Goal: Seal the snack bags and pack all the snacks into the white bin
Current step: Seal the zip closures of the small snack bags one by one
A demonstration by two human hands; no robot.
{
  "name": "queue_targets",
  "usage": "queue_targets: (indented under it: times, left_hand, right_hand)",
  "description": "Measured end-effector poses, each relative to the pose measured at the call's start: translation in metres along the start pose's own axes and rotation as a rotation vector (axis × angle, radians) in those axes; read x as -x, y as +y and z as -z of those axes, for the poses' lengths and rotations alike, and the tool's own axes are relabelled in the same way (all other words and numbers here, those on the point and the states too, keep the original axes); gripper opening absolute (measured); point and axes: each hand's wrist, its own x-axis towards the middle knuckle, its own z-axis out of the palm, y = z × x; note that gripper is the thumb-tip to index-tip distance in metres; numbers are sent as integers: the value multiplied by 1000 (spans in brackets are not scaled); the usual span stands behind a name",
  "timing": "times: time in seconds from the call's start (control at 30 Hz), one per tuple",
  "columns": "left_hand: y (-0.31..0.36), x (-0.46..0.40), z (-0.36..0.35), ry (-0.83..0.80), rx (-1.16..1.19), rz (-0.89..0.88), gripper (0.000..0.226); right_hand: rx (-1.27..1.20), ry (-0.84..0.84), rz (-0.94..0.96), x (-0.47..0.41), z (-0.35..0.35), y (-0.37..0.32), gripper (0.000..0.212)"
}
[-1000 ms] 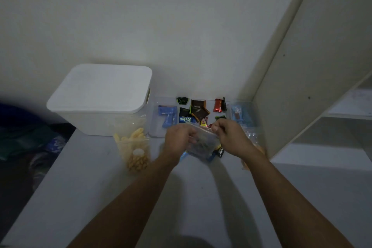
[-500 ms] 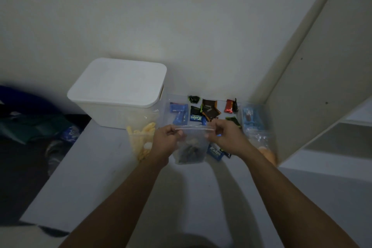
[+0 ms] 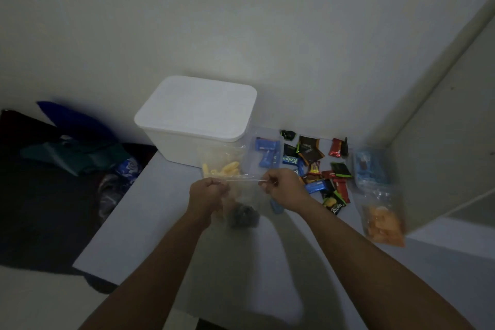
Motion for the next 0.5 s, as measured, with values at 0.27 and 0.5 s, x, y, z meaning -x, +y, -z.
queue_targets:
  times: [0.27,0.5]
  left_hand:
    - [-5,-19,22,-17,-178,-124,20]
    - [9,-28,4,57,-355,-674,33]
  right_hand:
    - [51,-32,-48,-13,-19,-11,7]
    - [-42,-61,-209,-6,11,-5,23]
